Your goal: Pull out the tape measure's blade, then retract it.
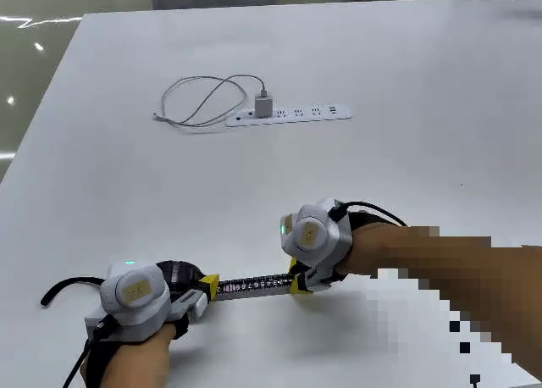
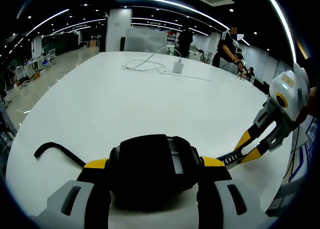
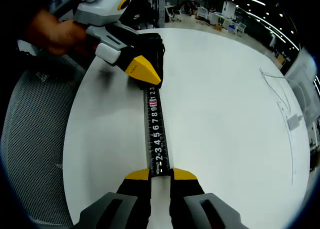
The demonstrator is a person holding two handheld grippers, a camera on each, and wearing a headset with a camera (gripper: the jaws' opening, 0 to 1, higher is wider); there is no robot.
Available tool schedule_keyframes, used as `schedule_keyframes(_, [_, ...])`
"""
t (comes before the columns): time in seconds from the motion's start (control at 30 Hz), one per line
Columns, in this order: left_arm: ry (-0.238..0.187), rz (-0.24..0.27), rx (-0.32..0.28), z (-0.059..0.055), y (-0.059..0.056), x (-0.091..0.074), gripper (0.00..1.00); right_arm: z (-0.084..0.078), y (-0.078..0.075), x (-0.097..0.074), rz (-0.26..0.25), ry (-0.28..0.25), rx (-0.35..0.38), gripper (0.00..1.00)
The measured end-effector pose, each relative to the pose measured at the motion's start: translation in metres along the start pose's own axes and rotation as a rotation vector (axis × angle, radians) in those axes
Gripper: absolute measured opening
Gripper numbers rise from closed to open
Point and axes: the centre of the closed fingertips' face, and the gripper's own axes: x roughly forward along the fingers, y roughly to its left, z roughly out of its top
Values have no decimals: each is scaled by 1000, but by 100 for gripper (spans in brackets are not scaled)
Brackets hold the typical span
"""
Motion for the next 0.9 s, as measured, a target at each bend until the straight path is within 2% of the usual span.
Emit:
schedule_keyframes(0.2, [3,-3,-2,0,0,0,67,3,0,2,8,-7,-3,9])
schedule_keyframes(0.27, [3,-9,-4,0,0,0,66,4,1,2,13,-10,-28,9])
schedule_keyframes(0.67, [7,-14,-10,0,1,0,66,8,0,3,29,-41,5,9])
schedule_keyframes(0.9, [12,-23,-12,0,0,0,65,11,1,4,19,-69,29,9])
